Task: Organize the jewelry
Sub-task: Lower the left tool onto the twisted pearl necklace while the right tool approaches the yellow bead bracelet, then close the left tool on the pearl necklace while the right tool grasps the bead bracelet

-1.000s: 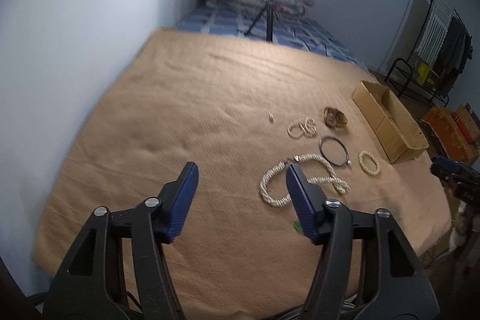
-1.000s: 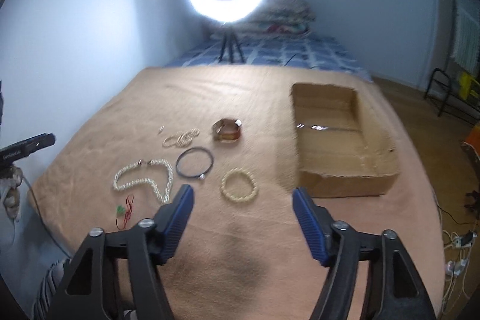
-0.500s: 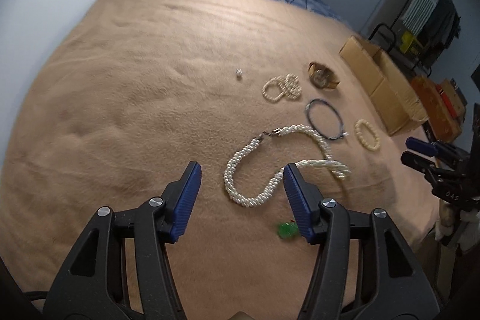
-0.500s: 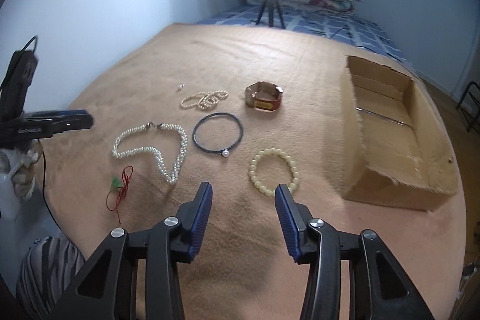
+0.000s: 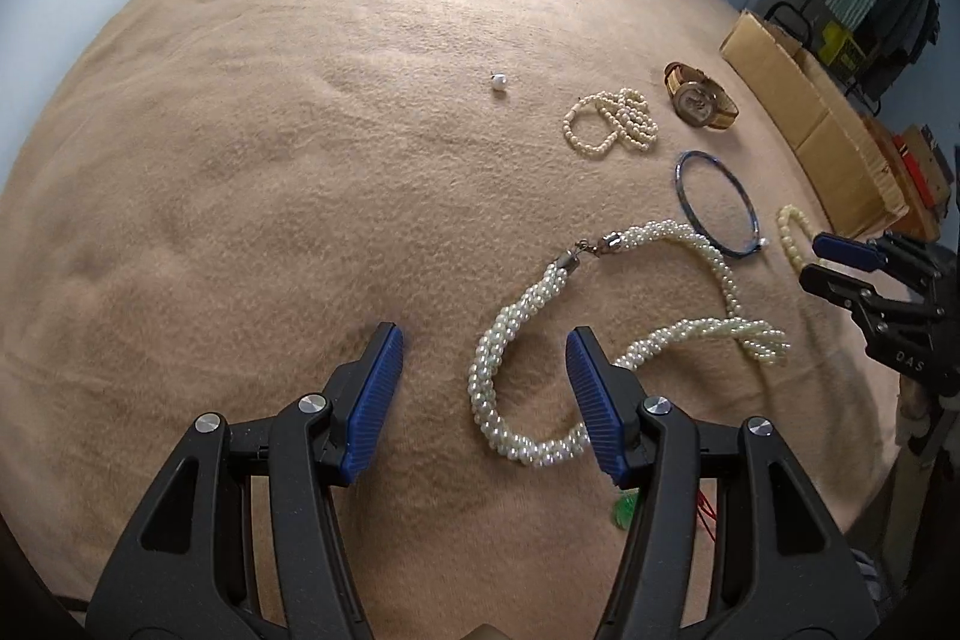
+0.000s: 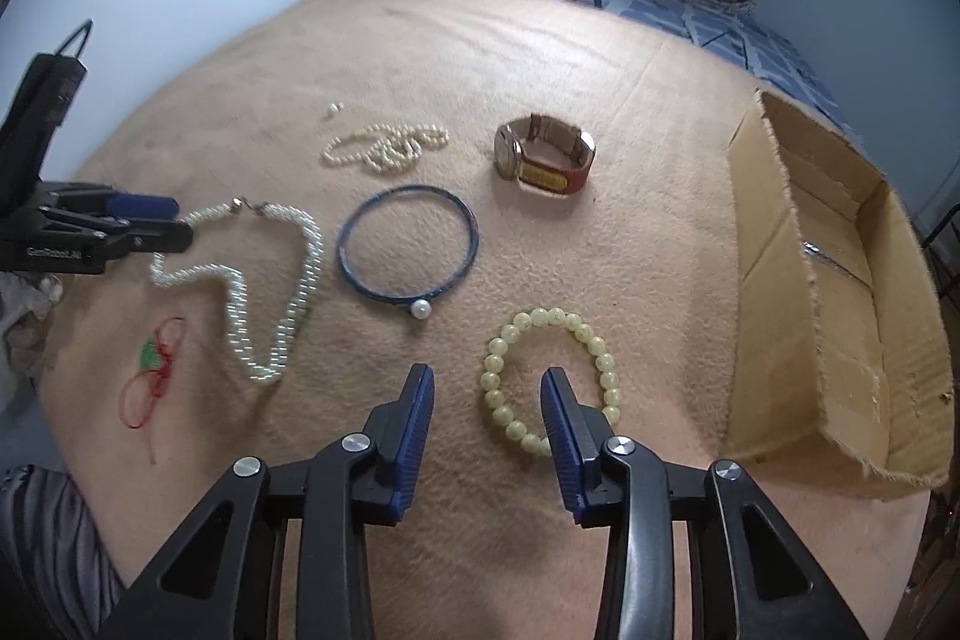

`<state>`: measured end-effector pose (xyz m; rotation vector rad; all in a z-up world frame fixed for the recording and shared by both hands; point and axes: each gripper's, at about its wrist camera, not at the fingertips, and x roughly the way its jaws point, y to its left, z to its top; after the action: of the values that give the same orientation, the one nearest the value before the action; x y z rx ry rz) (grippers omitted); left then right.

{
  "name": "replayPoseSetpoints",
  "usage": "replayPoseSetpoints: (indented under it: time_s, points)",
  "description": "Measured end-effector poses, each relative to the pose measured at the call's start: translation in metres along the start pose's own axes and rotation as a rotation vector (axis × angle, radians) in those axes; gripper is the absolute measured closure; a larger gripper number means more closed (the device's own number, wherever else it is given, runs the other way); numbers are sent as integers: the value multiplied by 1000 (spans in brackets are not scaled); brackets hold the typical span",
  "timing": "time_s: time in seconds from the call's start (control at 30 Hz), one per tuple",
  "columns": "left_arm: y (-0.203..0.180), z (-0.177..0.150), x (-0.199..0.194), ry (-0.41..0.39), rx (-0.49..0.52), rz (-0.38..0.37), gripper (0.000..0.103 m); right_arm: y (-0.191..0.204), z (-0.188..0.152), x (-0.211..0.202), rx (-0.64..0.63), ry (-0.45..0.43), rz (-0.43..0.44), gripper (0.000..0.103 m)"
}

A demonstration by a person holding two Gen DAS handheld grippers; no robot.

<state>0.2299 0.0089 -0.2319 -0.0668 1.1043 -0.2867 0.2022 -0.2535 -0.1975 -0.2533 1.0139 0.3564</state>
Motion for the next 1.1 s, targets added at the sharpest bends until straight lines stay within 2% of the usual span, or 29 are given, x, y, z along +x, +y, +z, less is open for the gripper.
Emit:
replayPoseSetpoints:
  time_s: [0.17,0.27,0.33,0.37,0.43,0.5,0.7,1.1]
  points:
    - [-13,2,9,-10,73,55,46,-1,0,17,-18,47,-19,65]
    - [-17,4,12,-20,96,86,56,-2,0,17,-15,46,-14,67]
    - [-19,5,12,-29,103,98,72,-2,1,17,-12,46,-8,69]
    - [-20,6,12,-32,108,102,76,-2,1,18,-12,47,-7,70]
    - [-22,7,13,-37,110,102,90,-2,1,19,-11,47,-5,73]
    - [-22,8,13,-42,100,98,95,-1,1,19,-14,48,-7,79]
    - [-24,9,-1,-66,70,69,97,1,2,20,-30,51,-20,95]
    - [-45,27,-67,-199,84,-3,97,-12,-5,-16,71,-30,44,98]
